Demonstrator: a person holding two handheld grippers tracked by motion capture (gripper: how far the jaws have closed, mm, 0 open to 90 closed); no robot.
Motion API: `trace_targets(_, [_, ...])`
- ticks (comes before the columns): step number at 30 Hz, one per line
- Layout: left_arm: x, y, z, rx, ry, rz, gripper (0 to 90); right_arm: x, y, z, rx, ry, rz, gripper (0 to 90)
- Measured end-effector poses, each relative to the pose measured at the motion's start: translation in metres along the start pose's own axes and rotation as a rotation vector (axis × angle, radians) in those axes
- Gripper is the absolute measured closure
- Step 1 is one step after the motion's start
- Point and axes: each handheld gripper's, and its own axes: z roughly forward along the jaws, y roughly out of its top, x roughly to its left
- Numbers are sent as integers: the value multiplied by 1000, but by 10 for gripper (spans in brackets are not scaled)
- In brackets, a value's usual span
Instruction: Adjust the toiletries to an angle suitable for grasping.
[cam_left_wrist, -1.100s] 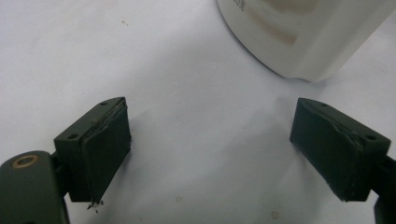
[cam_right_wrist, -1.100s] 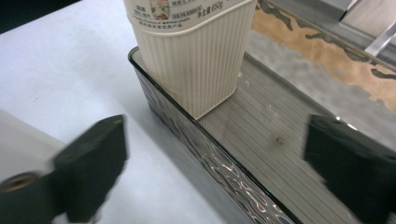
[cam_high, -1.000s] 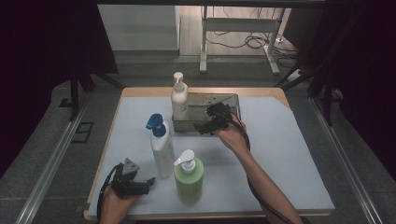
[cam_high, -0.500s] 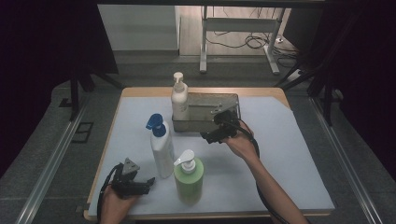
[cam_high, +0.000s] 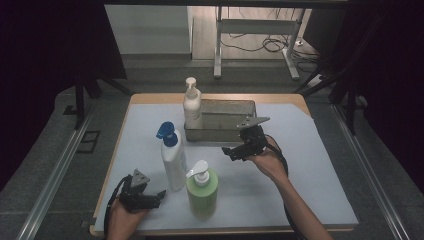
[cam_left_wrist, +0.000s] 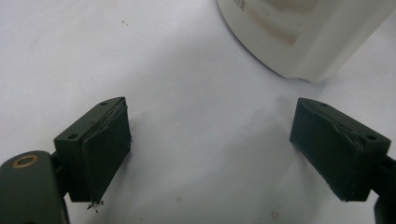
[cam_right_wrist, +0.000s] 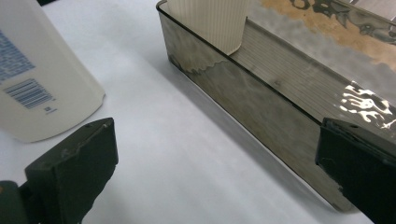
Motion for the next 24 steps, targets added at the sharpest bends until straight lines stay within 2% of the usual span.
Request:
trace_targets(4, [0, 0, 0, 0, 0, 0, 122, -3, -6, -9, -13, 7, 6, 0])
trace_targets(7, [0, 0, 0, 0, 0, 0, 122, -5, -12, -15, 4, -5, -25, 0])
trace_targets(17, [0, 0, 0, 0, 0, 0, 122, -12, -33, -34, -4, -7, 7, 0])
trace_targets(20, [0, 0, 0, 0, 0, 0, 122, -12, -38, -39, 5, 5, 17, 0])
trace_targets(24, [0, 0, 0, 0, 0, 0, 122, -12, -47, -47, 16, -4, 17, 0])
